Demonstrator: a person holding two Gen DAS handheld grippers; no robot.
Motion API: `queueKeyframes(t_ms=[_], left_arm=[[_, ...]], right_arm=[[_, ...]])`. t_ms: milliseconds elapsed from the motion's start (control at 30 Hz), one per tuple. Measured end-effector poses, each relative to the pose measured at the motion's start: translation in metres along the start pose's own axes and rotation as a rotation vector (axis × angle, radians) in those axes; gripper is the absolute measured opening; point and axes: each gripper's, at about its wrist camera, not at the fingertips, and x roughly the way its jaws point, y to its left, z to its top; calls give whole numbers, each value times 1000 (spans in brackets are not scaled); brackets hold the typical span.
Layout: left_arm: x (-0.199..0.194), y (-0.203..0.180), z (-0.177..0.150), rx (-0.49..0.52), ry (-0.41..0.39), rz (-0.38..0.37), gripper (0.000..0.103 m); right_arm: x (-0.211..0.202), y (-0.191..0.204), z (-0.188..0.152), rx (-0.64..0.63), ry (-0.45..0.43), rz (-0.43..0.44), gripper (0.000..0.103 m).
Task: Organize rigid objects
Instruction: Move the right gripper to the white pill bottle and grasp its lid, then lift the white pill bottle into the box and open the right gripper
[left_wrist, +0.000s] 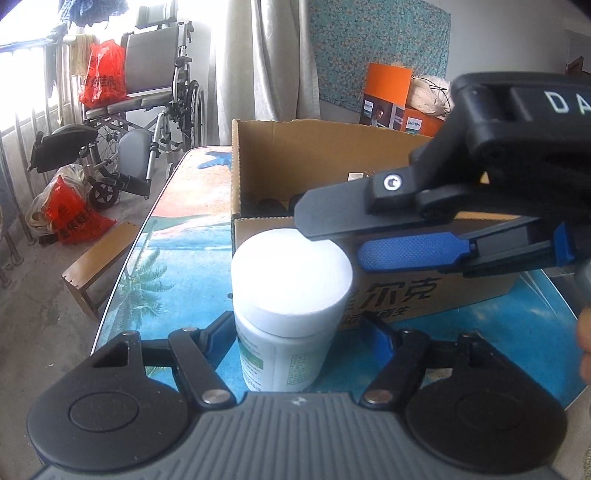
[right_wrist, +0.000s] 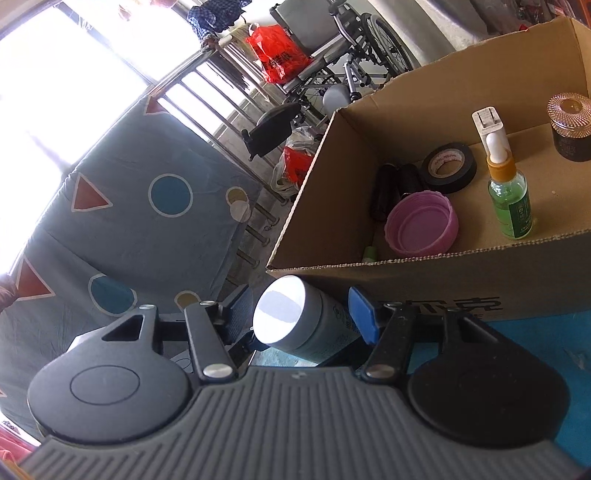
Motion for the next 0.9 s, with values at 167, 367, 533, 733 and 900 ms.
queueKeyframes(t_ms=[167, 367, 533, 733, 900], left_arm=[[3, -2, -2, -4, 1, 14, 56], [3, -18, -2, 11, 5, 5, 55], [4, -46, -4, 54, 13, -33, 55], [12, -95, -5, 131, 29, -99, 54], [18, -132, -8, 187, 34, -134, 54]], right_arm=[[9, -4, -2, 7, 19, -6, 36], [-3, -17, -8, 35, 1, 8, 35], [-29, -31, -14, 59, -27, -10, 35], [-72, -55, -26, 97, -78, -57, 39], [-109, -84, -35, 139, -127, -76, 40]])
